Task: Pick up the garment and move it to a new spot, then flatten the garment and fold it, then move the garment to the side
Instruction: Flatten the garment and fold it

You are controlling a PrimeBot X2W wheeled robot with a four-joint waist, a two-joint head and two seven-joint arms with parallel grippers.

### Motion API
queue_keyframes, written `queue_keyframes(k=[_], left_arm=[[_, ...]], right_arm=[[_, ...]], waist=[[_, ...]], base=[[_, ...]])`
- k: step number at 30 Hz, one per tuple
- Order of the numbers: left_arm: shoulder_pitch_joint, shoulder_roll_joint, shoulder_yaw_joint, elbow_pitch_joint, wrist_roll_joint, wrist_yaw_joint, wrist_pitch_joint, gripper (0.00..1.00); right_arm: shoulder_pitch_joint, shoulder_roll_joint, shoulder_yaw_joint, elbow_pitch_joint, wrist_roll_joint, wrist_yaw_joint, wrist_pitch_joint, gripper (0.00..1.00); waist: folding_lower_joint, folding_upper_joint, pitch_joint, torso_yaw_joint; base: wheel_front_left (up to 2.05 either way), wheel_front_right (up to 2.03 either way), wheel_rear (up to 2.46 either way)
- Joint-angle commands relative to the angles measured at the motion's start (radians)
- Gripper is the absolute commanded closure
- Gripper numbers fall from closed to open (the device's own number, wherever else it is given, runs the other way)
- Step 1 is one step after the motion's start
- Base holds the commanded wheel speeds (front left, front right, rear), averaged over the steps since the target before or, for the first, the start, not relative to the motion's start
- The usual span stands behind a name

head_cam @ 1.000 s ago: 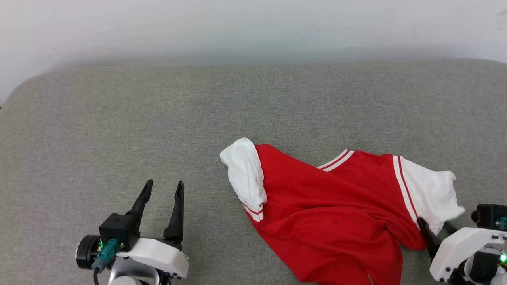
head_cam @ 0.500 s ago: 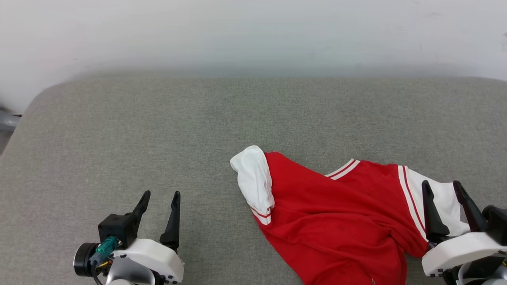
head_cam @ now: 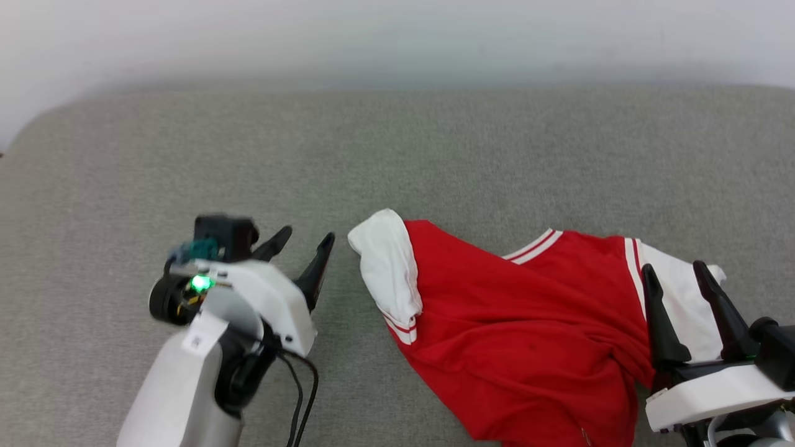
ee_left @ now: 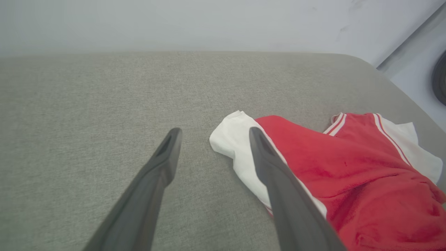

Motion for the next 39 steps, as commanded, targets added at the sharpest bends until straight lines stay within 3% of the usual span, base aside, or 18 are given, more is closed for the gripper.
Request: queue_keyframes(k=[1, 12, 20, 21, 22, 23, 24, 25, 31, 39], left_arm=[[-0.052, 0.011, -0.018, 0.013, -0.02, -0.005, 0.043, 0.0], [-0.258, 0.086, -0.149, 0.162, -0.111, -0.009, 0.26, 0.0], [-0.295, 0.193, -0.349, 0.26, -0.157, -0.008, 0.436, 0.0], [-0.298, 0.211, -0.37, 0.269, -0.158, -0.008, 0.458, 0.34], [-0.298, 0.221, -0.387, 0.273, -0.172, -0.008, 0.474, 0.6], [-0.298, 0.221, -0.387, 0.273, -0.172, -0.008, 0.474, 0.6], [-0.3, 0.228, -0.409, 0.274, -0.176, -0.008, 0.486, 0.88], [-0.304, 0.235, -0.427, 0.272, -0.183, -0.008, 0.496, 1.0], [-0.325, 0.251, -0.478, 0.273, -0.174, -0.008, 0.437, 1.0], [-0.306, 0.239, -0.42, 0.263, -0.139, 0.048, 0.191, 1.0]], right_arm=[[-0.021, 0.002, 0.006, -0.006, 0.008, -0.001, -0.009, 0.0], [-0.076, 0.003, 0.023, 0.024, 0.029, -0.001, -0.036, 0.0], [-0.094, 0.002, 0.024, 0.059, 0.056, -0.001, -0.046, 0.0], [-0.095, 0.002, 0.024, 0.064, 0.057, -0.001, -0.048, 0.0], [-0.098, 0.003, 0.024, 0.069, 0.058, -0.001, -0.048, 0.0], [-0.098, 0.003, 0.024, 0.069, 0.058, -0.001, -0.048, 0.0], [-0.1, 0.002, 0.023, 0.074, 0.058, -0.001, -0.05, 0.0], [-0.101, 0.002, 0.022, 0.079, 0.06, -0.001, -0.051, 0.0], [-0.102, 0.002, 0.006, 0.094, 0.07, -0.001, -0.051, 0.0], [-0.106, 0.002, -0.094, 0.137, 0.107, -0.001, -0.023, 0.0]], waist=[[0.0, 0.0, 0.049, -0.024], [0.0, 0.0, 0.167, -0.075], [0.0, 0.0, 0.198, -0.086], [0.0, 0.0, 0.199, -0.087], [0.0, 0.0, 0.2, -0.088], [0.0, 0.0, 0.2, -0.088], [0.0, 0.0, 0.2, -0.088], [0.0, 0.0, 0.2, -0.089], [0.0, 0.0, 0.187, -0.088], [0.0, 0.0, 0.125, -0.08]], base=[[0.0, 0.0, 0.0], [0.0, 0.0, 0.0], [0.0, 0.0, 0.0], [0.0, 0.0, 0.0], [0.0, 0.0, 0.0], [0.0, 0.0, 0.0], [0.0, 0.0, 0.0], [0.0, 0.0, 0.0], [0.0, 0.0, 0.0], [0.0, 0.0, 0.0]])
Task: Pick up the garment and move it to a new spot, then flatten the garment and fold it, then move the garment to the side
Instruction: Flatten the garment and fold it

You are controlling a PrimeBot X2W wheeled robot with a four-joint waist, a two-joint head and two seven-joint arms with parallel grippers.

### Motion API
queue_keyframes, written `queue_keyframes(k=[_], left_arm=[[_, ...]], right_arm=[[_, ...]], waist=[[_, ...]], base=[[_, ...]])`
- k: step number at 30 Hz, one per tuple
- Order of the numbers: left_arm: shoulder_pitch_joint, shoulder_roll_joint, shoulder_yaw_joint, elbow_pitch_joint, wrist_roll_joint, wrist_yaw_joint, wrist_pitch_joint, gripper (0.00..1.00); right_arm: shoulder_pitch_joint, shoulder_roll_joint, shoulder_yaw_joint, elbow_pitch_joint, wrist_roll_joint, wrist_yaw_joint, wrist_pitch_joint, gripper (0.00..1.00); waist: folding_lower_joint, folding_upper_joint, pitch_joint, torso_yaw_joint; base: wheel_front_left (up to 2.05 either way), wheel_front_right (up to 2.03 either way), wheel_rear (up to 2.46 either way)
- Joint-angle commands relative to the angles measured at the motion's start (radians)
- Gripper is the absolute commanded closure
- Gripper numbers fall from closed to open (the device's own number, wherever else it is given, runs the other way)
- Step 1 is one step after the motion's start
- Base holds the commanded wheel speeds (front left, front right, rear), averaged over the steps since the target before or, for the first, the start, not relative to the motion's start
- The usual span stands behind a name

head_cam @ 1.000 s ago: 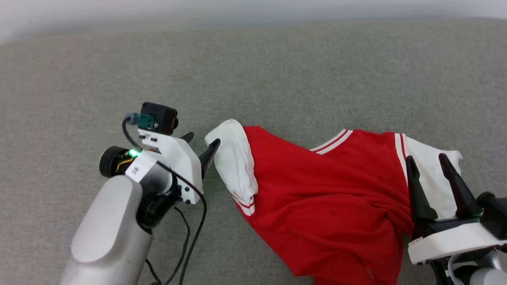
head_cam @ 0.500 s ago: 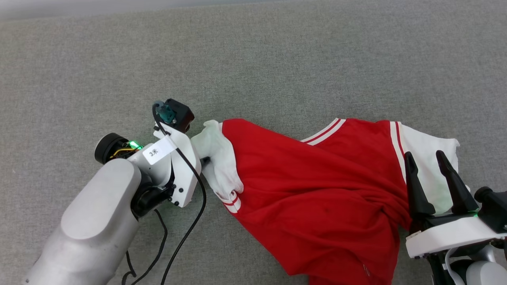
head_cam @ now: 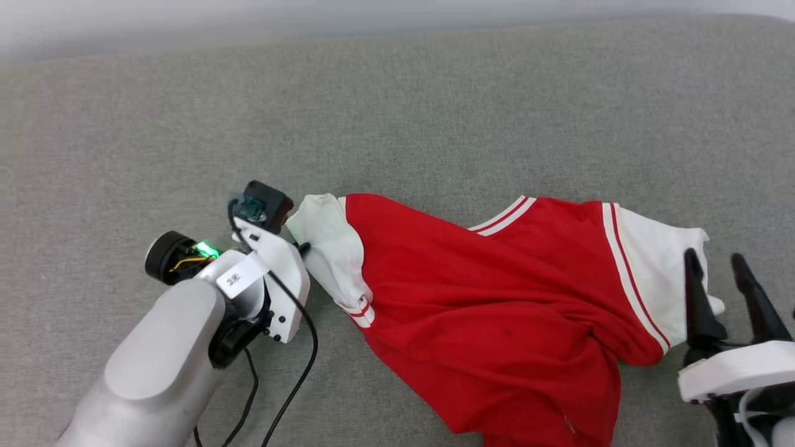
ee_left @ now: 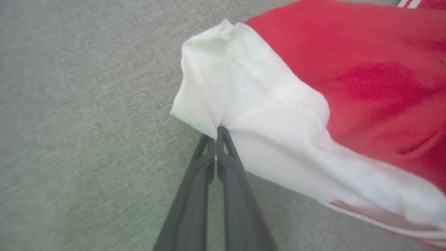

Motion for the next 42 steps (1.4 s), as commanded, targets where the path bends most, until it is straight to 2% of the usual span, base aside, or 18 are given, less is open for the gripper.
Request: queue_keyframes(k=[1, 3, 9, 12, 17, 20, 26, 30, 31, 32, 33, 37, 42], left_arm=[[0.023, 0.004, 0.012, -0.007, -0.001, 0.011, -0.029, 1.0], [0.036, 0.01, 0.021, -0.027, 0.011, 0.023, -0.076, 1.0], [0.076, 0.023, 0.052, -0.117, 0.021, 0.068, -0.173, 1.0], [0.089, 0.031, 0.066, -0.173, 0.026, 0.089, -0.199, 1.0], [0.102, 0.039, 0.073, -0.259, 0.026, 0.106, -0.212, 1.0], [0.095, 0.041, 0.07, -0.297, 0.032, 0.111, -0.211, 1.0], [0.079, 0.039, 0.064, -0.331, 0.035, 0.109, -0.216, 1.0], [0.075, 0.033, 0.066, -0.33, 0.023, 0.106, -0.224, 1.0], [0.076, 0.032, 0.066, -0.327, 0.02, 0.105, -0.224, 1.0], [0.076, 0.031, 0.065, -0.325, 0.019, 0.104, -0.227, 1.0], [0.076, 0.03, 0.065, -0.323, 0.018, 0.103, -0.229, 1.0], [0.086, 0.032, 0.072, -0.313, 0.007, 0.101, -0.243, 1.0], [0.1, 0.045, 0.09, -0.303, 0.002, 0.113, -0.272, 1.0]], right_arm=[[-0.011, 0.001, -0.024, 0.016, 0.011, -0.001, 0.016, 0.0], [-0.021, -0.018, -0.051, 0.05, 0.038, -0.001, 0.053, 0.0], [-0.088, -0.124, -0.091, 0.181, 0.148, -0.001, 0.202, 0.0], [-0.142, -0.18, -0.099, 0.26, 0.191, -0.001, 0.336, 0.0], [-0.24, -0.254, -0.056, 0.361, 0.217, -0.001, 0.556, 0.0], [-0.3, -0.281, -0.012, 0.389, 0.22, -0.001, 0.625, 0.0], [-0.373, -0.305, 0.094, 0.45, 0.22, -0.001, 0.688, 0.0], [-0.355, -0.288, 0.163, 0.526, 0.231, 0.001, 0.79, 0.0], [-0.348, -0.281, 0.173, 0.543, 0.234, 0.001, 0.814, 0.3], [-0.343, -0.274, 0.18, 0.555, 0.241, 0.001, 0.825, 0.81], [-0.343, -0.271, 0.183, 0.565, 0.247, 0.002, 0.834, 1.0], [-0.367, -0.295, 0.166, 0.554, 0.245, 0.0, 0.802, 1.0], [-0.411, -0.347, 0.104, 0.469, 0.223, -0.001, 0.722, 1.0]], waist=[[-0.0001, 0.0, -0.021, 0.007], [-0.0001, 0.0, -0.035, 0.011], [-0.0001, 0.0, -0.044, 0.018], [-0.0001, 0.0, -0.033, 0.023], [-0.0001, 0.0, -0.002, 0.039], [-0.0001, 0.0, 0.022, 0.051], [-0.0001, 0.0, 0.058, 0.072], [-0.0001, 0.0, 0.069, 0.083], [-0.0001, 0.0, 0.07, 0.084], [-0.0001, 0.0, 0.071, 0.086], [-0.0001, 0.0, 0.07, 0.086], [-0.0001, 0.0, 0.057, 0.082], [-0.0001, 0.0, 0.016, 0.068]], base=[[0.0, 0.0, 0.0], [0.0, 0.0, 0.0], [0.0, 0.0, 0.0], [0.0, 0.0, 0.0], [0.0, 0.0, 0.0], [0.0, 0.0, 0.0], [0.0, 0.0, 0.0], [0.0, 0.0, 0.0], [0.0, 0.0, 0.0], [0.0, 0.0, 0.0], [0.0, 0.0, 0.0], [0.0, 0.0, 0.0], [0.0, 0.0, 0.0]])
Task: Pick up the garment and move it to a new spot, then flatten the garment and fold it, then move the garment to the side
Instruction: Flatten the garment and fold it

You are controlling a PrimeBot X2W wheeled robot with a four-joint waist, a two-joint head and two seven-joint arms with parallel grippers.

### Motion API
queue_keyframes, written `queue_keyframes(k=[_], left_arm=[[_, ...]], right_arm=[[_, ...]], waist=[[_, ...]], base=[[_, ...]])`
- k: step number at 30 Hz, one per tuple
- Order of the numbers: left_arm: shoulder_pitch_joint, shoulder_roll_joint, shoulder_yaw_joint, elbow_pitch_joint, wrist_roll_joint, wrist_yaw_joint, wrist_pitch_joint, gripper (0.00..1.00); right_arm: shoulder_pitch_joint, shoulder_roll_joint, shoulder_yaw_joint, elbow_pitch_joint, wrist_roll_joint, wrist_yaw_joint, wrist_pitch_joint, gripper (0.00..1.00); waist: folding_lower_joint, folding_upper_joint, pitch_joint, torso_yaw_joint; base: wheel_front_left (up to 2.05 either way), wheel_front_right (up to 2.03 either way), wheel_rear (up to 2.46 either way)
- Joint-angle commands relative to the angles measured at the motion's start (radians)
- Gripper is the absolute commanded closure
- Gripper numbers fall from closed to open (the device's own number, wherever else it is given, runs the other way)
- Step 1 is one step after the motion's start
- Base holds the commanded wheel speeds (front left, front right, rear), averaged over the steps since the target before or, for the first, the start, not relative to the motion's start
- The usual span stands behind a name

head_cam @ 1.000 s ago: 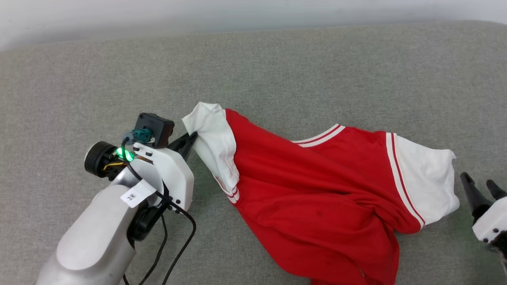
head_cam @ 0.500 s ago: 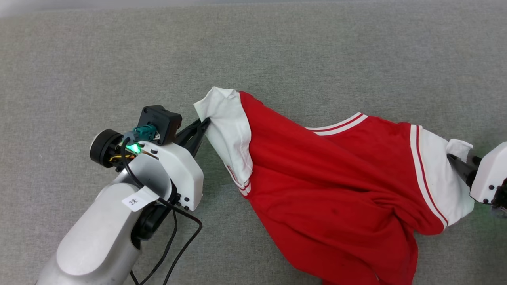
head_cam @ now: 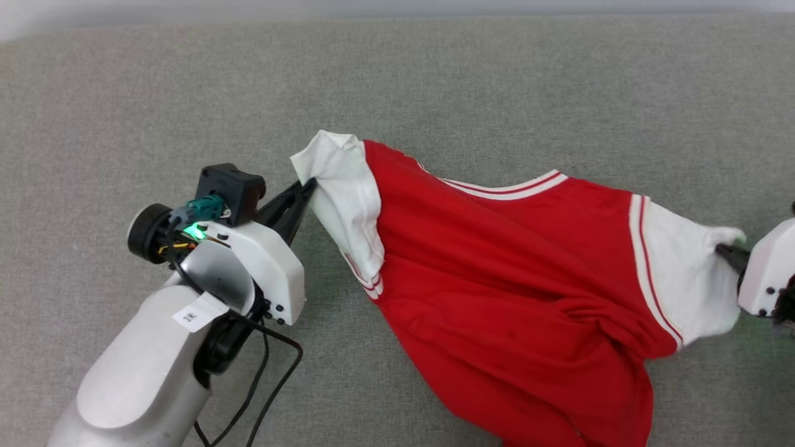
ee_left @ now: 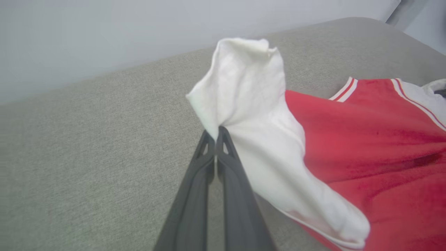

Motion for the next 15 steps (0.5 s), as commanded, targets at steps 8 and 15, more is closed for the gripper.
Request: queue_keyframes(k=[8, 15], left_arm=[[-0.02, 0.021, 0.05, 0.011, -0.008, 0.025, -0.057, 1.0], [-0.145, 0.002, 0.088, 0.093, -0.036, -0.004, -0.077, 1.0]], right_arm=[[-0.018, -0.024, -0.063, -0.146, -0.053, -0.002, -0.045, 1.0], [-0.107, -0.019, -0.07, -0.195, -0.107, -0.002, -0.062, 1.0]], waist=[[0.0, 0.0, -0.075, -0.025], [0.0, 0.0, -0.103, -0.027]], base=[[0.0, 0.0, 0.0], [0.0, 0.0, 0.0]])
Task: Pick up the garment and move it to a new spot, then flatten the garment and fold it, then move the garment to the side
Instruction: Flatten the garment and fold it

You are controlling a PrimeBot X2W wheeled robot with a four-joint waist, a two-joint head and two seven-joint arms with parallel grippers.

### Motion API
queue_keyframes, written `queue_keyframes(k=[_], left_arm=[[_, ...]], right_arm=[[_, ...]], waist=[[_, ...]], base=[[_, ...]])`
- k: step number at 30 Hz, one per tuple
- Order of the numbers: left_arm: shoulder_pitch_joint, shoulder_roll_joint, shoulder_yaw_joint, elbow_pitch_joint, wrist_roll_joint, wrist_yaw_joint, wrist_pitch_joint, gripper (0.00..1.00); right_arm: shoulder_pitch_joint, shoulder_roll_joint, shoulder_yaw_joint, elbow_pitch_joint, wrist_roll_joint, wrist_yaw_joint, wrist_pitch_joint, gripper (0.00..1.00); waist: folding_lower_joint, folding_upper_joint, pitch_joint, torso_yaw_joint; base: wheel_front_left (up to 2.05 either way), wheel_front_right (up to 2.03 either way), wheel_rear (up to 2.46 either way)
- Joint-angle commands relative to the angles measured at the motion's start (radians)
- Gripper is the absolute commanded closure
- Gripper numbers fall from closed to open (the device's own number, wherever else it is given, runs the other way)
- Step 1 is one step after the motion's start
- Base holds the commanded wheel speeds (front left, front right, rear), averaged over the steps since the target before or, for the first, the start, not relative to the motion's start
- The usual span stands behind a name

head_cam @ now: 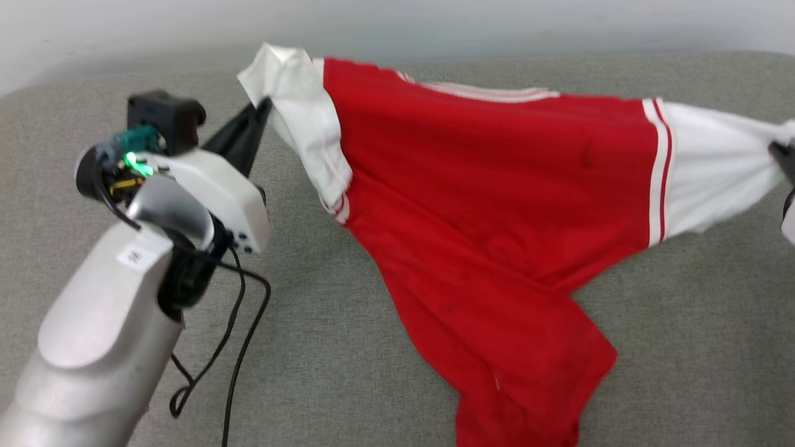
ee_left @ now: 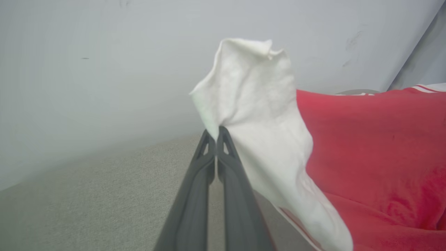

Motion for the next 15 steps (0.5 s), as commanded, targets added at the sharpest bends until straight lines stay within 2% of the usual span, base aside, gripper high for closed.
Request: queue_keyframes(k=[1, 7, 15], left_arm=[[-0.059, -0.007, 0.013, 0.034, -0.009, -0.01, -0.007, 1.0], [-0.225, -0.018, 0.031, 0.151, -0.004, -0.036, -0.011, 1.0], [-0.554, -0.013, 0.046, 0.314, 0.067, -0.057, -0.071, 1.0]], right_arm=[[-0.052, 0.002, 0.0, -0.002, -0.018, -0.001, -0.011, 1.0], [-0.205, 0.02, 0.003, 0.026, -0.048, -0.001, -0.041, 1.0], [-0.537, 0.045, -0.018, 0.1, -0.123, -0.001, -0.141, 1.0]], waist=[[0.0, 0.0, -0.003, 0.0], [0.0, 0.0, 0.021, -0.004], [0.0, 0.0, 0.141, -0.01]], base=[[0.0, 0.0, 0.0], [0.0, 0.0, 0.0], [0.0, 0.0, 0.0]])
